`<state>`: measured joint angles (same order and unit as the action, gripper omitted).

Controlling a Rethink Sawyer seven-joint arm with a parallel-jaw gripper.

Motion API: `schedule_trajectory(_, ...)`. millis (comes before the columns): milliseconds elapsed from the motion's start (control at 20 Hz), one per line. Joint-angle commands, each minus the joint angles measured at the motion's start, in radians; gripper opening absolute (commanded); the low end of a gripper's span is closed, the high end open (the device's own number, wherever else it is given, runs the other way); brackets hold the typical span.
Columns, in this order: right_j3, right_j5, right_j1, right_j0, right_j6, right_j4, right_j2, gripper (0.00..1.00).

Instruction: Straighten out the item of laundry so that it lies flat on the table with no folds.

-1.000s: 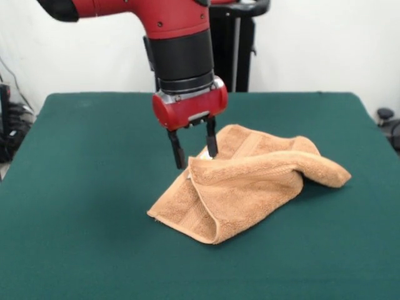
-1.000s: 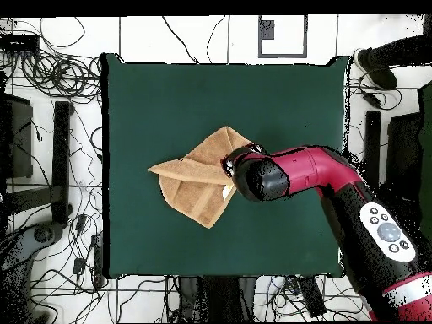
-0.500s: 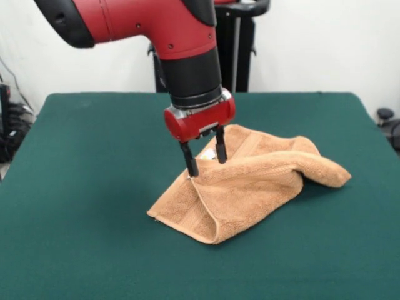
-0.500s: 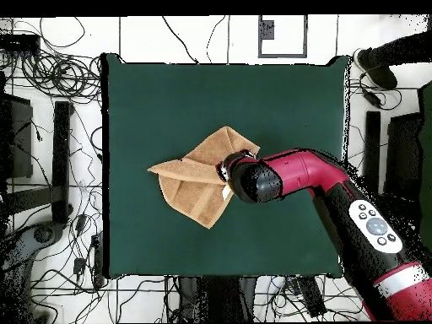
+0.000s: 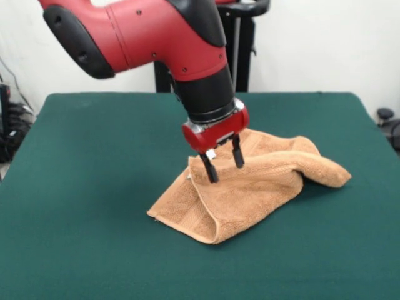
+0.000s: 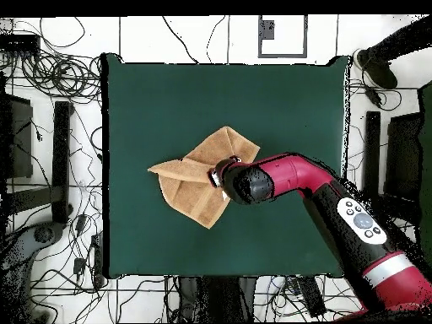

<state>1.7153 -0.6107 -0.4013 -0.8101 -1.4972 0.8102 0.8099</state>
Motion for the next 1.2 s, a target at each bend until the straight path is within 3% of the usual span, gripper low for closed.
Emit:
schedule_trajectory(50,0.038,-0.139,0.103,-0.005,0.408,0.009,0.071,1.00)
schedule_trajectory(900,0.034,-0.146,0.118,-0.030,0.438,0.011,0.060,1.00)
schedule_trajectory(1050,0.020,-0.126,0.074,0.008,0.345,0.045,0.006,1.00)
schedule_trajectory(1200,0.021,-0.068,0.117,-0.014,0.399,0.047,0.068,1.00)
